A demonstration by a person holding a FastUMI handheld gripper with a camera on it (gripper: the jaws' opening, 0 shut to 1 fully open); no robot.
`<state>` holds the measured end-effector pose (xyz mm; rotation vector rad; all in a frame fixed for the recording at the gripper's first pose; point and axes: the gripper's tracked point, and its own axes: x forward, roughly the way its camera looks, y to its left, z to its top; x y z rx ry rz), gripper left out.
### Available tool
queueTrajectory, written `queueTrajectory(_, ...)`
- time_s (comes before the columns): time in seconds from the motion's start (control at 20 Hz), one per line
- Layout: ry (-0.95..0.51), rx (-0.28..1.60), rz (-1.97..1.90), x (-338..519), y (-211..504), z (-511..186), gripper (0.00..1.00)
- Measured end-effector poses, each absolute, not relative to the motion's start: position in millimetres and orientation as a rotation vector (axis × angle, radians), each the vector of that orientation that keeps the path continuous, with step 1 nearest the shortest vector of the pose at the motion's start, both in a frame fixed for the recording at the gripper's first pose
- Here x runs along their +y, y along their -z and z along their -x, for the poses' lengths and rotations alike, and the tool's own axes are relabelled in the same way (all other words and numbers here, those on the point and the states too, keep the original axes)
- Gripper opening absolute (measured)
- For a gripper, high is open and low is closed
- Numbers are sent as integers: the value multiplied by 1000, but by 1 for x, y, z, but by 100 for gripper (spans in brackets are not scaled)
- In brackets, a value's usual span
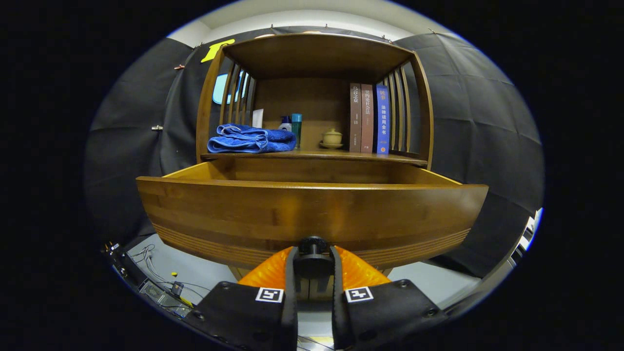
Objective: Pull open the drawer, take out the items inside it, and place them on the countertop above the cabinet.
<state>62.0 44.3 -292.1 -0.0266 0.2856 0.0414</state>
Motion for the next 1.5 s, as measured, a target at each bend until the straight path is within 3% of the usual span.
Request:
queueTrajectory(0.1, -30, 322, 39, 46, 293, -60, 42)
queueTrajectory(0.3, -77, 329, 20, 61, 264, -44, 100)
queueTrajectory(0.65, 52, 370, 130, 43, 175, -19, 98)
queueTrajectory(1.0, 131, 509, 52, 41, 108, -78, 98)
queueTrajectory(1.25, 164, 695, 9, 28, 130, -133, 98)
queueTrajectory(1.5, 95, 923, -25, 34, 203, -185, 95)
